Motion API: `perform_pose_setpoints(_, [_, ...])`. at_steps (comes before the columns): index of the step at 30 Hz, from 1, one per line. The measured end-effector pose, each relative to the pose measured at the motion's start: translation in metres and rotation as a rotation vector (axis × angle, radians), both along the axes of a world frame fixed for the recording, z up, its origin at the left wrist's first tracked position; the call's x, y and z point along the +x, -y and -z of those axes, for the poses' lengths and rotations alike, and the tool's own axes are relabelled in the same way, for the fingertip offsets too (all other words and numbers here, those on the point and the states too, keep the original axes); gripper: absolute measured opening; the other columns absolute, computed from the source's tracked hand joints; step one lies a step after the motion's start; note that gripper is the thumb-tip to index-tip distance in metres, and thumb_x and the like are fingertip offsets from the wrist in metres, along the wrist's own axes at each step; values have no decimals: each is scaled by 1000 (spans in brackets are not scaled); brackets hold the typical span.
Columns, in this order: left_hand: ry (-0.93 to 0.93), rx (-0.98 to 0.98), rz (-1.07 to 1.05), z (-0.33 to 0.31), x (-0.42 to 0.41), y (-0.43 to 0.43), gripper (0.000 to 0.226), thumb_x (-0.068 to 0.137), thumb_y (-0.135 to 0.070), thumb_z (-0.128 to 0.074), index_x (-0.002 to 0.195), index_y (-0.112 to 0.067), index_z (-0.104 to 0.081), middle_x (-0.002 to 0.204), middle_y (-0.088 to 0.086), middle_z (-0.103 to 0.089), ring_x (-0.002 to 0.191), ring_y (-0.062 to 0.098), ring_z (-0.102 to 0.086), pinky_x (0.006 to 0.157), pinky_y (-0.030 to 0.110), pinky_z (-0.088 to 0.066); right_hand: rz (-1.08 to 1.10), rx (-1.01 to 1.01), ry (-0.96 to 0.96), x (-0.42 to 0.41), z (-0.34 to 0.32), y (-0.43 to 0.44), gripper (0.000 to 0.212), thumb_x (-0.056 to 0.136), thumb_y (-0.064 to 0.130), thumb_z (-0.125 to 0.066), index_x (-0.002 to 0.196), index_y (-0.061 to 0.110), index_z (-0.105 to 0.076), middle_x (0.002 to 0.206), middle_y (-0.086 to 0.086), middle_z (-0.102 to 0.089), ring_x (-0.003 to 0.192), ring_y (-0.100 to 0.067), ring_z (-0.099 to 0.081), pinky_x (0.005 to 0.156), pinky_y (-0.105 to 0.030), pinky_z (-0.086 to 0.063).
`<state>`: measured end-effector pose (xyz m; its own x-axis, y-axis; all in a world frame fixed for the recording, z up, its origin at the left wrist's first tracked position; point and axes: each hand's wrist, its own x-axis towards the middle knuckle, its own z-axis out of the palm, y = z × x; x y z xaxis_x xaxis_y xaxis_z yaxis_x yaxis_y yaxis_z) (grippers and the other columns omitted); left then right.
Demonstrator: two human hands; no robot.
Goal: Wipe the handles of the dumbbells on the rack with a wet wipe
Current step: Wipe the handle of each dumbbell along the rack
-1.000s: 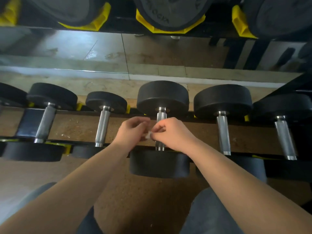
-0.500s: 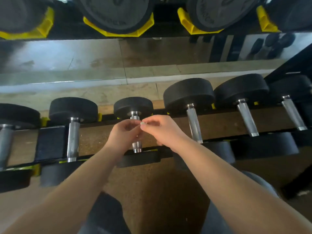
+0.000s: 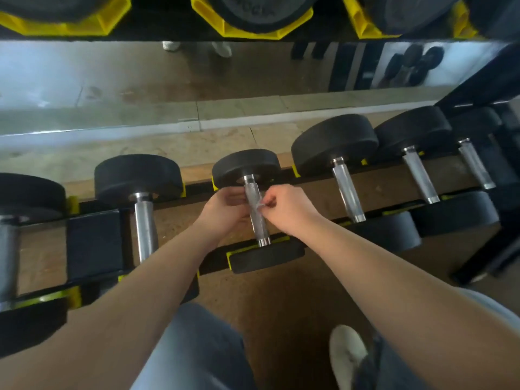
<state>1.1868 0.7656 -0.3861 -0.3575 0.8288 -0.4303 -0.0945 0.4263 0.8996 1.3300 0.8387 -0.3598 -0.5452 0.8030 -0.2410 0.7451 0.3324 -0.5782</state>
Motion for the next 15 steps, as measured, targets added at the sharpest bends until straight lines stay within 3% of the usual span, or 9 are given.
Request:
perform_pose_setpoints(2, [91,8,31,6,-5,3,44,91,-6,-72,130,-22,-59,117,4,-72,98,17,-74,79,32,-62,-174,-24,150,8,-2,8,10,95,29,-71,100,21,-74,95,7,-70,87,-5,-66,84,-28,-57])
perform_pose_setpoints(4, [123,-18,69,7,-6,5,46,90,-5,-73,129,-25,-57,115,3,-72,97,17,-74,72,27,-61,-250,-38,185,8,-2,7,10,95,31,-71,101,24,-74,96,9,-70,87,-4,-66,83,-27,-56])
perform_pose_setpoints(6, [129,-44,65,10,-5,2,50,89,-9,-77,131,-26,-55,115,3,-71,98,17,-74,70,25,-61,-148,-35,56,-1,2,0,9,96,30,-69,103,25,-70,95,10,-68,84,-2,-65,79,-24,-56])
perform_pose_setpoints(10, [138,-53,10,11,-1,-3,49,89,-11,-78,132,-20,-55,115,10,-72,99,22,-76,81,34,-65,-12,118,-176,-25,11,-20,8,99,25,-64,104,23,-70,97,8,-68,86,-3,-62,78,-22,-53])
perform_pose_setpoints(15, [189,-58,7,13,-1,-6,47,88,-7,-77,130,-16,-55,115,14,-73,98,25,-76,83,38,-64,-145,267,-106,-12,19,-21,19,101,31,-59,117,27,-68,109,4,-65,93,-10,-64,80,-26,-56])
